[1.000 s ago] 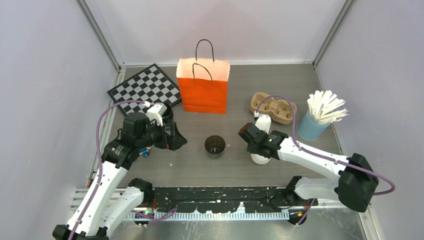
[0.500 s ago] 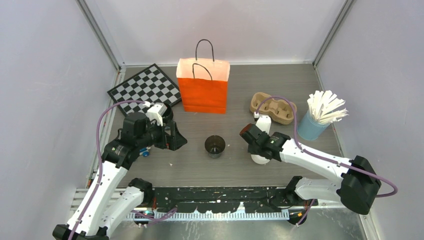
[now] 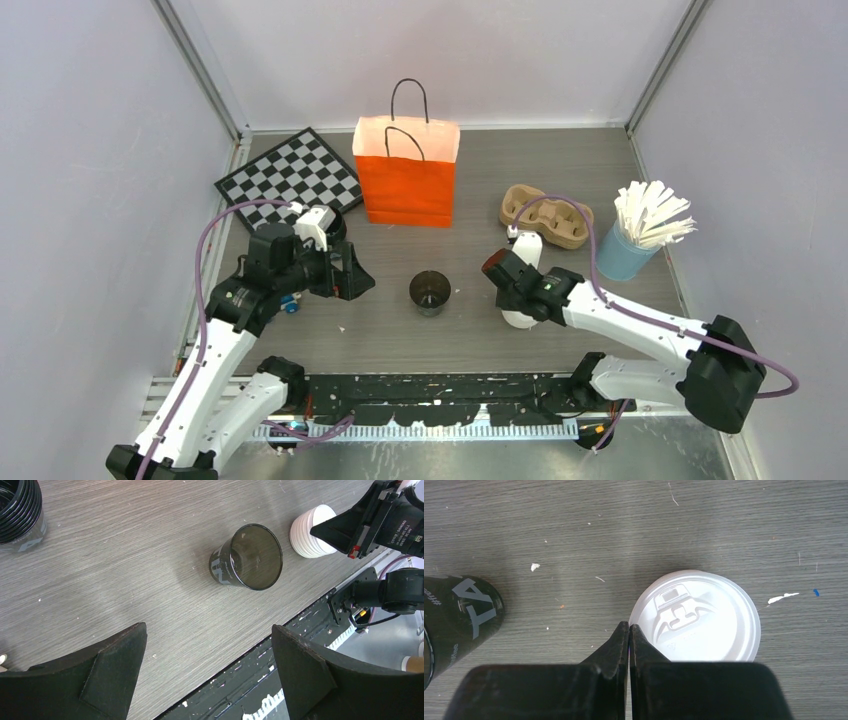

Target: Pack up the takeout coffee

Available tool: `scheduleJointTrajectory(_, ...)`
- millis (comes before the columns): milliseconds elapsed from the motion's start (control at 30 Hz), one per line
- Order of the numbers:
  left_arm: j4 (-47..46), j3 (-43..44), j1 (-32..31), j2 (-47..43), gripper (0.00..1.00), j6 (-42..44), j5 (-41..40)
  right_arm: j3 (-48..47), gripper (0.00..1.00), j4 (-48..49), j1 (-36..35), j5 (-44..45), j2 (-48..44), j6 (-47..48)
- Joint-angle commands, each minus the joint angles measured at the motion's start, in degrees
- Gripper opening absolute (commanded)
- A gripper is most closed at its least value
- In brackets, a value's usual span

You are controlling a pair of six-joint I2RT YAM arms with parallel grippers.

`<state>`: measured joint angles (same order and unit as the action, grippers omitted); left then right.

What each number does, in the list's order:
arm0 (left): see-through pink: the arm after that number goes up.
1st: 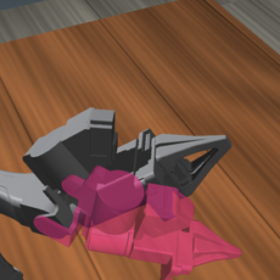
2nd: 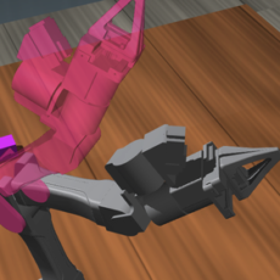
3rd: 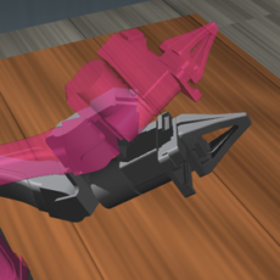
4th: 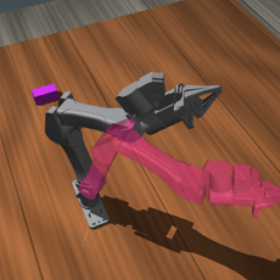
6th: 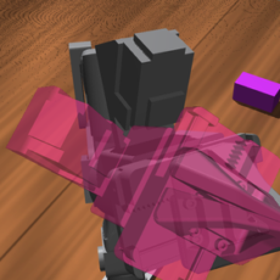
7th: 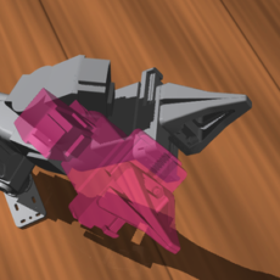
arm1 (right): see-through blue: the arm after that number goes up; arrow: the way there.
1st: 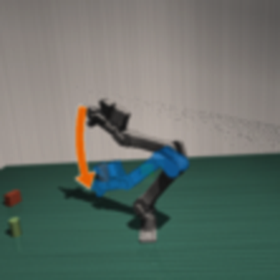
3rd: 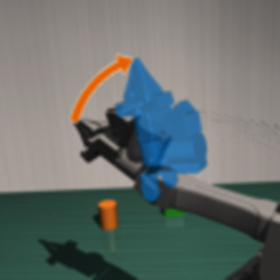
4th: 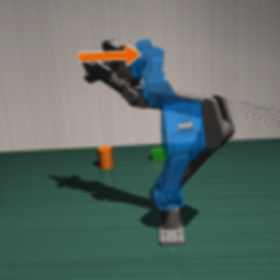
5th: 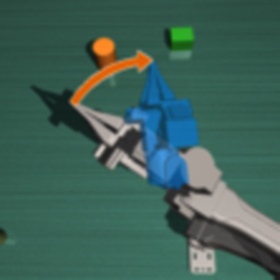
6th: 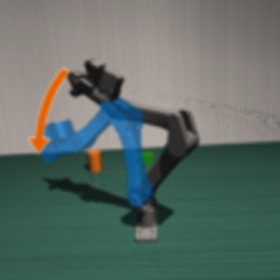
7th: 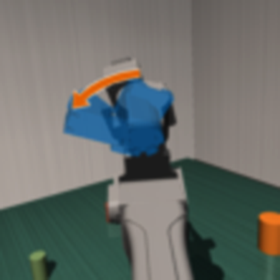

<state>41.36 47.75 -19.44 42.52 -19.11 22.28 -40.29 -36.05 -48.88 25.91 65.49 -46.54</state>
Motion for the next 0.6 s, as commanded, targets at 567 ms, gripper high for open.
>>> scheduleJointTrajectory(567,-1.1,0.0,-0.2,-0.7,0.97,-0.1,0.3,-0.7,0.00,0.5,0.2,-1.9,-4.4,2.7)
